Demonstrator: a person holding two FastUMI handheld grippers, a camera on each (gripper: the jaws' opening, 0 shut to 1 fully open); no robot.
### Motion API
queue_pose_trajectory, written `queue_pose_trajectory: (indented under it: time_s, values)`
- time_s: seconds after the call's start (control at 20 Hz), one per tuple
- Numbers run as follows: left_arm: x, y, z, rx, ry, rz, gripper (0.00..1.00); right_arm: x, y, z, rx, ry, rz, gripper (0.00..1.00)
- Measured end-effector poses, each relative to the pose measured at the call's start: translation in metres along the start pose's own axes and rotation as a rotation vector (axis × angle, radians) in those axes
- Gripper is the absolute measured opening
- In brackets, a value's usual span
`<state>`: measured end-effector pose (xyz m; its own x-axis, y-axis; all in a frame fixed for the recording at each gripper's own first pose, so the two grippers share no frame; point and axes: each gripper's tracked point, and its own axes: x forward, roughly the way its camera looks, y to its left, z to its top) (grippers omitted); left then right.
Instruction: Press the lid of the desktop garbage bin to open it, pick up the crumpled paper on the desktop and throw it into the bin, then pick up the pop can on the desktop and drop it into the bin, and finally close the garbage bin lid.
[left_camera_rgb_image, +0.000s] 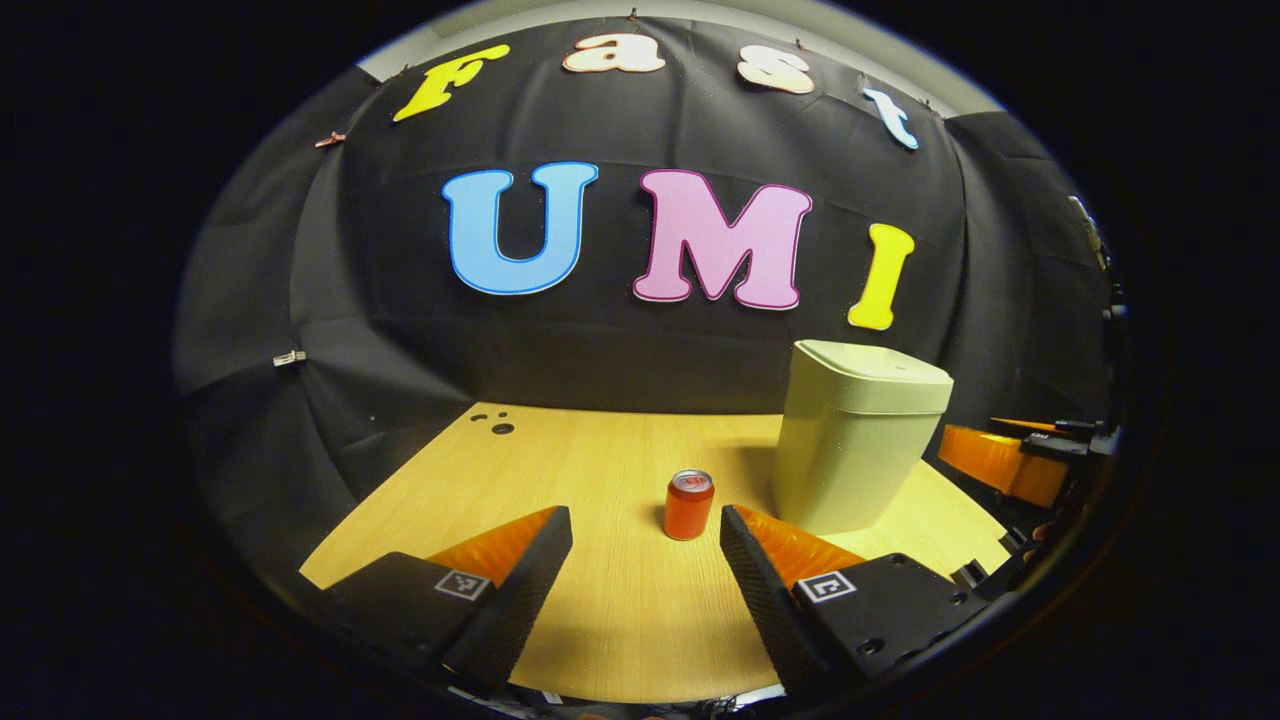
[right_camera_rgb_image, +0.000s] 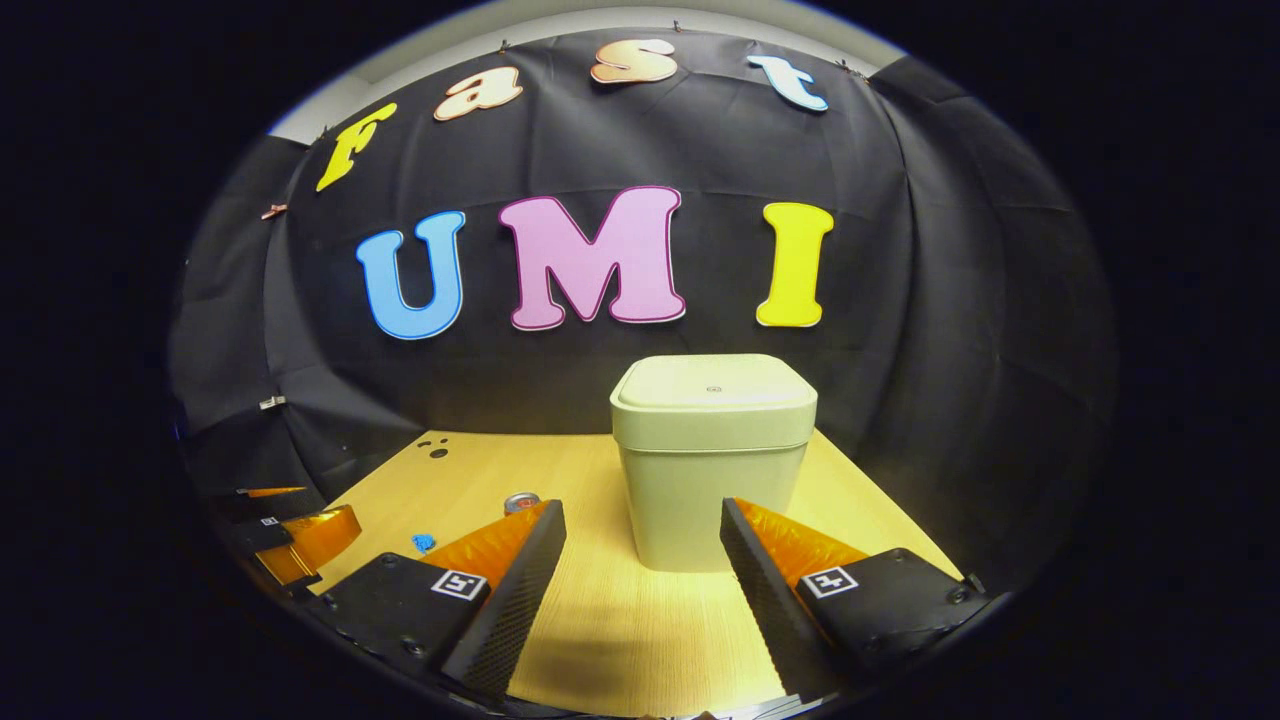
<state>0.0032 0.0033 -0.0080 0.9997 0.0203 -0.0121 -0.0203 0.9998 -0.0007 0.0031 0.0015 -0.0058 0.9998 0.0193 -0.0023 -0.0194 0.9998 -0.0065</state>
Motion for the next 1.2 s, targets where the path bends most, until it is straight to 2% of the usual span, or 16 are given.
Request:
queue_pose_trajectory:
  time_s: [0.4,0.5,0.55,0.6,0.65,0.7,0.75,0.8,0.95,1.0,1.05,1.1,1.2]
  values:
    - [0.004,-0.001,-0.002,-0.01,0.001,0.001,0.96,0.001,-0.001,-0.002,-0.027,0.011,0.002,0.97]
    - [0.007,-0.001,-0.003,-0.01,0.002,0.003,0.96,0.001,0.001,-0.001,-0.032,0.011,0.006,0.86]
    - [0.007,-0.001,-0.004,-0.011,0.003,0.003,0.96,0.003,0.001,-0.002,-0.036,0.013,0.007,0.7]
    - [0.008,-0.002,-0.004,-0.011,0.004,0.004,0.95,0.003,0.003,-0.002,-0.04,0.012,0.012,0.75]
    - [0.008,-0.002,-0.004,-0.01,0.005,0.003,0.95,0.004,0.002,-0.002,-0.047,0.013,0.012,0.54]
    - [0.008,-0.002,-0.004,-0.009,0.007,0.003,0.96,0.006,0.004,-0.003,-0.05,0.017,0.02,0.52]
    - [0.009,-0.002,-0.005,-0.008,0.009,0.003,0.96,0.007,0.007,-0.005,-0.05,0.023,0.031,0.43]
    - [0.01,-0.002,-0.004,-0.007,0.009,0.003,0.96,0.002,0.008,-0.006,-0.052,0.024,0.028,0.42]
    - [0.012,-0.001,-0.006,-0.004,0.013,0.004,0.95,0.007,0.012,-0.01,-0.053,0.042,0.047,0.13]
    - [0.012,-0.001,-0.006,-0.004,0.015,0.005,0.96,0.009,0.014,-0.014,-0.049,0.056,0.061,0.14]
    - [0.012,-0.001,-0.006,-0.005,0.017,0.004,0.96,0.012,0.008,-0.015,-0.057,0.061,0.034,0.13]
    - [0.014,-0.002,-0.007,-0.004,0.019,0.003,0.96,0.009,0.01,-0.013,-0.047,0.058,0.048,0.06]
    - [0.015,-0.002,-0.008,-0.003,0.023,0.004,0.96,0.012,0.015,-0.016,-0.025,0.073,0.069,0.07]
